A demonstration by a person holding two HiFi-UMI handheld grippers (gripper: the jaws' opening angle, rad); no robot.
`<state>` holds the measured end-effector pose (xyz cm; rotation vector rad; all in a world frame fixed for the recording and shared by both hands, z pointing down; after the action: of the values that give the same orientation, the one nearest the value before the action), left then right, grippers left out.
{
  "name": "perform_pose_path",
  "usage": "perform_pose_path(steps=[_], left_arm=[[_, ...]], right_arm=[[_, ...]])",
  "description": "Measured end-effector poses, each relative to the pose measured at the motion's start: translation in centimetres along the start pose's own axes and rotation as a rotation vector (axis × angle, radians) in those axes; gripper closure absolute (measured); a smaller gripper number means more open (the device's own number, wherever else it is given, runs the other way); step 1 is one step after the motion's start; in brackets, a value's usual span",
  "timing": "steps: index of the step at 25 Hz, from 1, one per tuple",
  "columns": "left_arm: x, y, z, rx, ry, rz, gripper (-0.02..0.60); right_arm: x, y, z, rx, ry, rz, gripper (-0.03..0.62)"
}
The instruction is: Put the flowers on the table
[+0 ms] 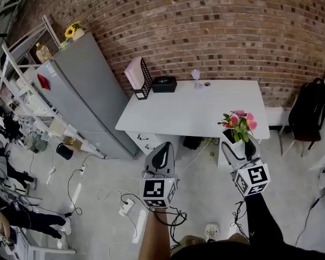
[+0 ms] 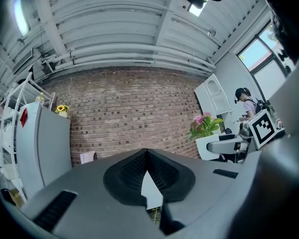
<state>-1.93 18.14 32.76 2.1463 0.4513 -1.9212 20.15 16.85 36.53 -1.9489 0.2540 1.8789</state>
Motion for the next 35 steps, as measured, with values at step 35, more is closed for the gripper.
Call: perform_pose_path(steps=[35], left_arm=[[-2.7, 26.3, 15.3, -0.16, 0.029, -0.04, 0.574]], right_arm=[[-4.7, 27.6, -4.6, -0.053, -0.042, 0.025, 0.249]])
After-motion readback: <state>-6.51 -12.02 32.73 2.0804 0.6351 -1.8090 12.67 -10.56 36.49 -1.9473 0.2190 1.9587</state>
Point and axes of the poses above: the fingertips, and each gripper's own axes: y forward along the fingers, z to its left, x out of its top, the point moved 1 cm from there along -y, backward along the fingers, and after that the axes turned 2 degrees about -y, right-handed, at the moved point
